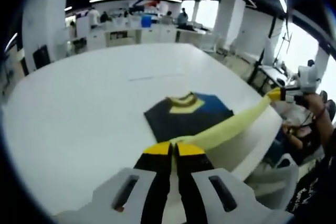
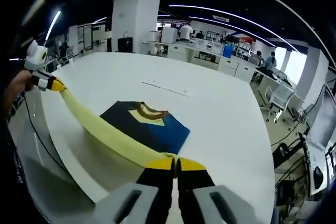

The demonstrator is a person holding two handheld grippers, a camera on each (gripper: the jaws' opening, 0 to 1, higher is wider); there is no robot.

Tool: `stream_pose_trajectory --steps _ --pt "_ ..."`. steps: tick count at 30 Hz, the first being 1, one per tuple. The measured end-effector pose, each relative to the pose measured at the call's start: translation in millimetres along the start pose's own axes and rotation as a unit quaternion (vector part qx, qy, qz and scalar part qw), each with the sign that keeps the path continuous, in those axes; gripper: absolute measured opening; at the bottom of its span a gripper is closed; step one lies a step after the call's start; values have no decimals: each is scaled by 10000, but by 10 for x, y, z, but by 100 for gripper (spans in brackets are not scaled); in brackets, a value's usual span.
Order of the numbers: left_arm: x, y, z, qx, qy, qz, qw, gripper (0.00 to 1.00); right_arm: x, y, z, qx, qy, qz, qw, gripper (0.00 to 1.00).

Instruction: Fold the garment on the visible template until the final outline fits inside the template.

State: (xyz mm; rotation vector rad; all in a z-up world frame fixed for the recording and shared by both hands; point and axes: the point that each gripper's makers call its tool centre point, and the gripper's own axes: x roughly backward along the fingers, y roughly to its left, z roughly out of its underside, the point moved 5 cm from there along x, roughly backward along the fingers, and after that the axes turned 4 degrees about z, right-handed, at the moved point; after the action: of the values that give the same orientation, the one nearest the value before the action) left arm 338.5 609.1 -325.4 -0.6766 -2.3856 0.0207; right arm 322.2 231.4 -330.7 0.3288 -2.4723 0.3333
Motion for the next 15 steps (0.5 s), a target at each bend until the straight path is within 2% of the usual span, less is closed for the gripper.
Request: stream_pose_trajectory --steps 6,13,14,15 --pt "-128 98 -164 -101 -142 -139 9998 0 -165 -78 -181 43 -161 54 9998 0" --pt "-299 229 -325 -108 -327 -205 9992 0 -364 -170 -291 43 -230 91 9997 0" --pt "-324 242 -348 -103 -370 -208 9990 0 -408 -189 -308 24 -232 105 9997 0" --pt "-367 260 -406 -88 -538 -217 9983 0 -434 -200 -319 30 -239 115 9996 0"
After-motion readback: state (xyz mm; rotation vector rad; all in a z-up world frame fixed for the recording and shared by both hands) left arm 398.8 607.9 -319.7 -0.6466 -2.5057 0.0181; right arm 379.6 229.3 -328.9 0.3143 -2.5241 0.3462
